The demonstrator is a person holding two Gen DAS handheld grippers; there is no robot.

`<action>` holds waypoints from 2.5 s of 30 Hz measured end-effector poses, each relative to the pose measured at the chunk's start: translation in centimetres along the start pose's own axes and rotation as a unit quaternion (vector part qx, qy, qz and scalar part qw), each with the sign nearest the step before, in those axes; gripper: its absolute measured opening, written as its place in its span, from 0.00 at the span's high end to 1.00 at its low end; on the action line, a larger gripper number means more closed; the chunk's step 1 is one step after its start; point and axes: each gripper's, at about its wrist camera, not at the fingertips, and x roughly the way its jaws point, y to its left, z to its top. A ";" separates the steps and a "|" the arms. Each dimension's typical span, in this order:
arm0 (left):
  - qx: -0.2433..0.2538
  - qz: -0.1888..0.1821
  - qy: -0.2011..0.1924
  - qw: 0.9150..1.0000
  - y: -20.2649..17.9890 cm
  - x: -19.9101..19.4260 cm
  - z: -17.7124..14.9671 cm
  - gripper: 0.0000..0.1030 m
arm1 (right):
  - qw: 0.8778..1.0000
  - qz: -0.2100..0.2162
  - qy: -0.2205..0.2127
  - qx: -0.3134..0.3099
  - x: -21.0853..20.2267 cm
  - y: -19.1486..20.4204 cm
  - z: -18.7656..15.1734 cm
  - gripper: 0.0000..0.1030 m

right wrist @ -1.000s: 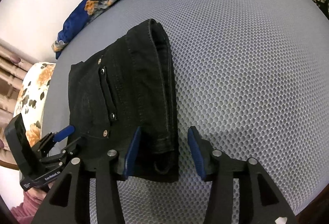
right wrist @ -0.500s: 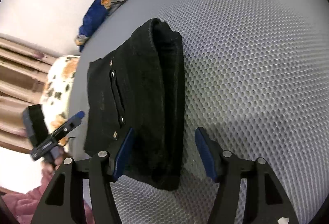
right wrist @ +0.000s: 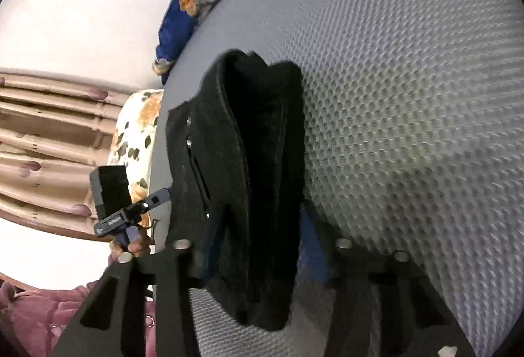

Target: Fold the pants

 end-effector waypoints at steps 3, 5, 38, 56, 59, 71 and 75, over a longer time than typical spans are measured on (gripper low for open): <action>0.008 -0.013 -0.001 1.000 -0.2 0.6 1.1 0.35 | 1.000 0.023 -0.002 0.012 0.1 -0.5 0.3 0.62; 0.016 -0.016 -0.002 1.000 -0.5 0.9 1.8 0.35 | 0.999 0.028 -0.003 0.016 0.5 -0.6 0.6 0.64; 0.019 0.133 -0.091 0.987 6.4 -1.0 15.6 0.72 | 0.991 -0.108 -0.050 -0.060 9.8 10.1 16.6 0.74; 0.066 0.319 -0.165 0.931 -0.7 -3.1 7.8 0.40 | 0.894 -0.369 -0.126 -0.221 9.1 17.0 7.2 0.26; 0.073 0.329 -0.181 0.924 -2.4 -4.4 5.8 0.40 | 0.891 -0.362 -0.149 -0.229 8.4 18.7 5.0 0.23; 0.069 0.356 -0.200 0.910 -4.8 -7.0 0.0 0.40 | 0.898 -0.346 -0.181 -0.203 7.9 20.6 -0.4 0.14; 0.060 0.350 -0.199 0.913 -4.9 -7.2 -0.9 0.40 | 0.901 -0.341 -0.188 -0.193 7.7 20.7 -1.4 0.12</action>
